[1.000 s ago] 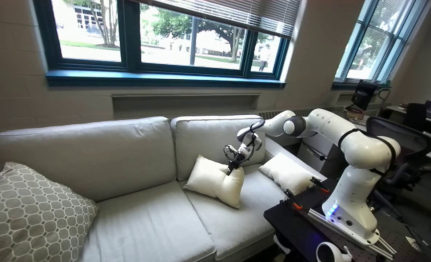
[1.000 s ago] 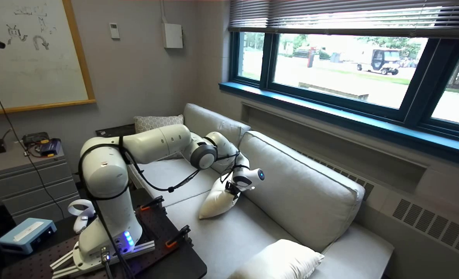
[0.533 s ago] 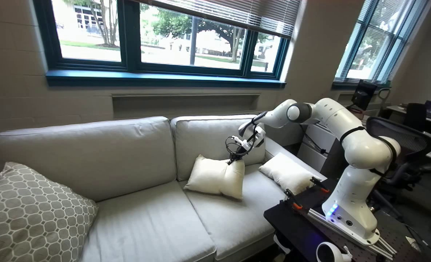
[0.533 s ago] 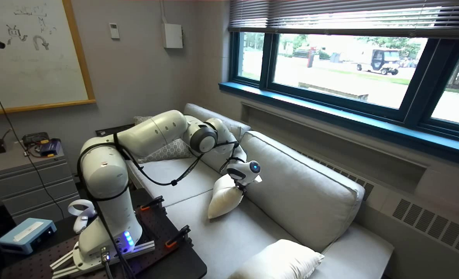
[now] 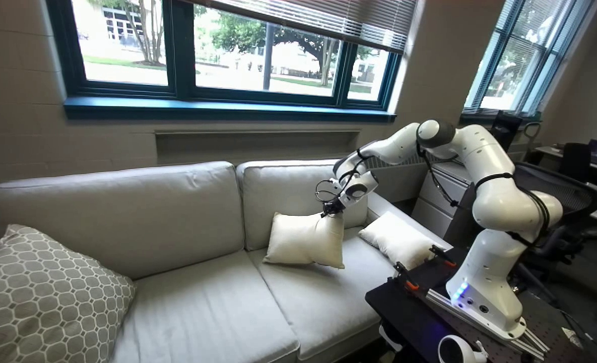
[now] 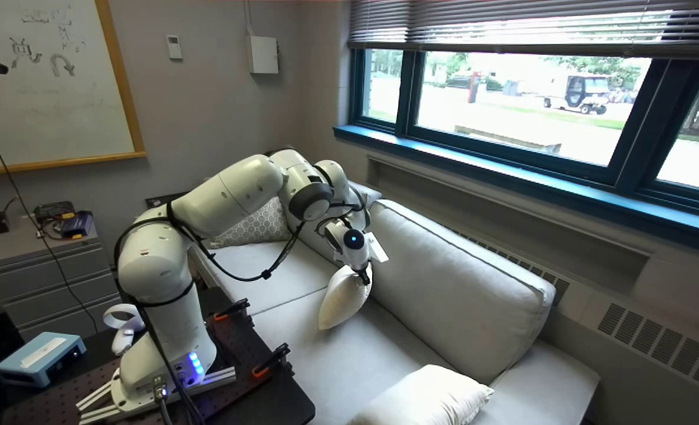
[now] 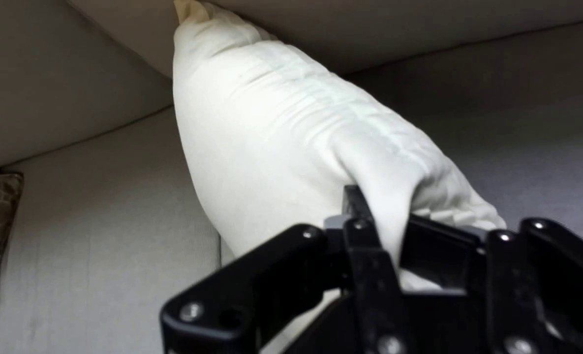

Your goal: Arrange the two small pillows against the right armrest of the sofa

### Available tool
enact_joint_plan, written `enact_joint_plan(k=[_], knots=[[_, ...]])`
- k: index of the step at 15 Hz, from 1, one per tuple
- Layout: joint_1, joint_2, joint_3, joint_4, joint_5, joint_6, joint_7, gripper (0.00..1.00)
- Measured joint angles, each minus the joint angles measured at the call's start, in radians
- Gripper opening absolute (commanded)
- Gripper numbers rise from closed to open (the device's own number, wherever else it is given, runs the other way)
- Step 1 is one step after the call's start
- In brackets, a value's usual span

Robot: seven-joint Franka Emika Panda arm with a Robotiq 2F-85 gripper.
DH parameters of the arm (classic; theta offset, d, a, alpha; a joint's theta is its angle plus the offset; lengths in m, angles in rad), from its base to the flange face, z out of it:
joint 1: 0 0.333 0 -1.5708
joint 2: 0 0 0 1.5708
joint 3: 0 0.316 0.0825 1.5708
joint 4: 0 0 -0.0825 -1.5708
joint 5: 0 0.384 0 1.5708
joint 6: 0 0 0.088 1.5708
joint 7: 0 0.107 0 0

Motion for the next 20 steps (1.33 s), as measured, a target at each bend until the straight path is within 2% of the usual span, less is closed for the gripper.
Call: enact_joint_plan(k=[2,4,7,10,13,16,20], knots=[[-0.089,-0.021,0.087,-0.026,0.14,0.084,-0.15,0.07],[-0.137,-0.045,0.092,-0.03,0.273,0.133,-0.254,0.07],[-0.093,-0.118,-0.081,-0.036,0.423,0.077,-0.275,0.07],[-0.024,-0.173,-0.284,-0.064,0.671,-0.025,-0.403,0.08],[0.08,-0.205,-0.518,-0.156,0.924,-0.193,-0.55,0.07],[0.149,-0.206,-0.667,-0.307,1.161,-0.379,-0.722,0.08],[0.216,-0.196,-0.819,-0.52,1.167,-0.659,-0.709,0.07]])
